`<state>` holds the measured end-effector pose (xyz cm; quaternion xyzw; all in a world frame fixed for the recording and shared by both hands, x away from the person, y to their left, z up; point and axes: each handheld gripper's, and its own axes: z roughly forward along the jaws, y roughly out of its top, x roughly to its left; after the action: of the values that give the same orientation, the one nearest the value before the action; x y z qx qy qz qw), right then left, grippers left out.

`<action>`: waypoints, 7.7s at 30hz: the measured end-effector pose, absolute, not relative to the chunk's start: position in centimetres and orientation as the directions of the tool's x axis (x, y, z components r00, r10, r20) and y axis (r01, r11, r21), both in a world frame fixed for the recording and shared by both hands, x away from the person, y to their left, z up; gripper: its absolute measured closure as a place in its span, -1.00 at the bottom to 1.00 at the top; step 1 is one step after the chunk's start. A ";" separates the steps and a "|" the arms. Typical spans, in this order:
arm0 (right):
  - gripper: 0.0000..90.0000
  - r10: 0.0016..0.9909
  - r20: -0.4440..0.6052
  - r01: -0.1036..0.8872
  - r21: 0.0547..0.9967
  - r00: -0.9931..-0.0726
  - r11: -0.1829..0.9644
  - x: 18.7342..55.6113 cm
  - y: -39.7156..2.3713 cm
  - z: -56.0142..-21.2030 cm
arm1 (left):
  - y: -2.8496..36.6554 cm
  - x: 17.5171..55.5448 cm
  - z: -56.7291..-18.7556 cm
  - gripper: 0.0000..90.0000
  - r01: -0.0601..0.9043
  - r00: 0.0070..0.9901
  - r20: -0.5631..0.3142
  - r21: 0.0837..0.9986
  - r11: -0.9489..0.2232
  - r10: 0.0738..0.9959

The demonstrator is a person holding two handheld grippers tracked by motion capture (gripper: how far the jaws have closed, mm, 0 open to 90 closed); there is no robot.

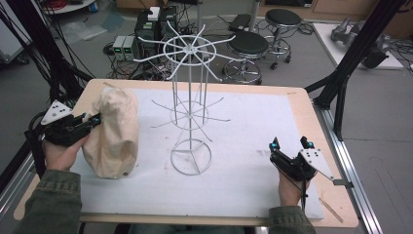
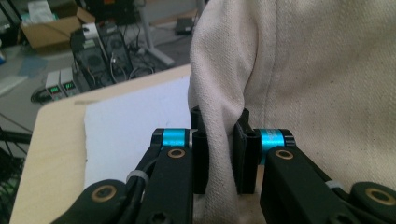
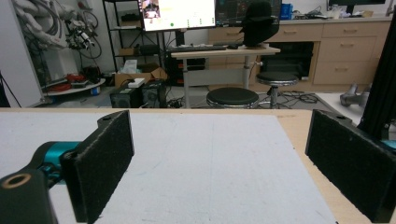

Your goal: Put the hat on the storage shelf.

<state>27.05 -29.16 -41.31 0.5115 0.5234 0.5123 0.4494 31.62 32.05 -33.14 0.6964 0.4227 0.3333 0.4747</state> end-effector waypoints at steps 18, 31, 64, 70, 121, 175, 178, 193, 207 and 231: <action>-0.84 0.996 0.056 0.074 0.996 -0.074 -0.050 27.0 -29.2 -41.3 | 33.2 26.9 -27.2 0.79 -0.056 0.455 0.006 0.998 0.022 0.891; -0.84 0.996 0.057 0.071 0.996 -0.075 -0.052 27.0 -29.1 -41.3 | 32.3 26.1 -24.2 0.79 -0.165 0.507 0.006 0.982 0.090 0.862; -0.84 0.995 0.057 0.074 0.996 -0.081 -0.051 27.1 -29.2 -41.3 | 27.8 27.9 -19.0 0.79 -0.220 0.595 0.050 0.970 0.103 0.802; -0.84 0.995 0.060 0.073 0.996 -0.081 -0.054 27.1 -29.2 -41.3 | 26.8 28.6 -18.2 0.79 -0.213 0.612 0.054 0.972 0.099 0.789; -0.84 0.994 0.066 0.079 0.995 -0.086 -0.059 27.1 -29.2 -41.3 | 21.1 32.0 -17.7 0.79 -0.142 0.623 0.200 0.980 -0.142 0.756; -0.84 0.995 0.060 0.077 0.996 -0.079 -0.054 27.0 -29.3 -41.3 | 26.0 30.4 -19.6 -0.45 -0.143 0.648 0.044 0.988 0.065 0.760; -0.84 0.995 0.062 0.078 0.995 -0.077 -0.056 27.0 -29.3 -41.3 | 26.6 30.0 -20.2 -0.45 -0.145 0.631 0.031 0.986 0.079 0.775; -0.84 0.995 0.060 0.074 0.996 -0.080 -0.054 27.0 -29.3 -41.3 | 29.0 28.6 -24.4 -0.48 -0.149 0.534 -0.007 0.983 0.103 0.845; -0.84 0.995 0.060 0.074 0.996 -0.078 -0.054 27.0 -29.3 -41.3 | 30.4 27.9 -28.8 -0.49 -0.113 0.456 -0.044 0.988 0.107 0.889; -0.84 0.995 0.058 0.075 0.996 -0.079 -0.053 26.9 -29.3 -41.3 | 32.7 26.8 -38.2 -0.46 -0.030 0.285 -0.079 0.995 0.091 0.955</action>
<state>26.88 -29.27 -41.27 0.5108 0.5236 0.5151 0.4468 26.84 32.71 -38.22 0.5337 0.4333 0.4119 0.5981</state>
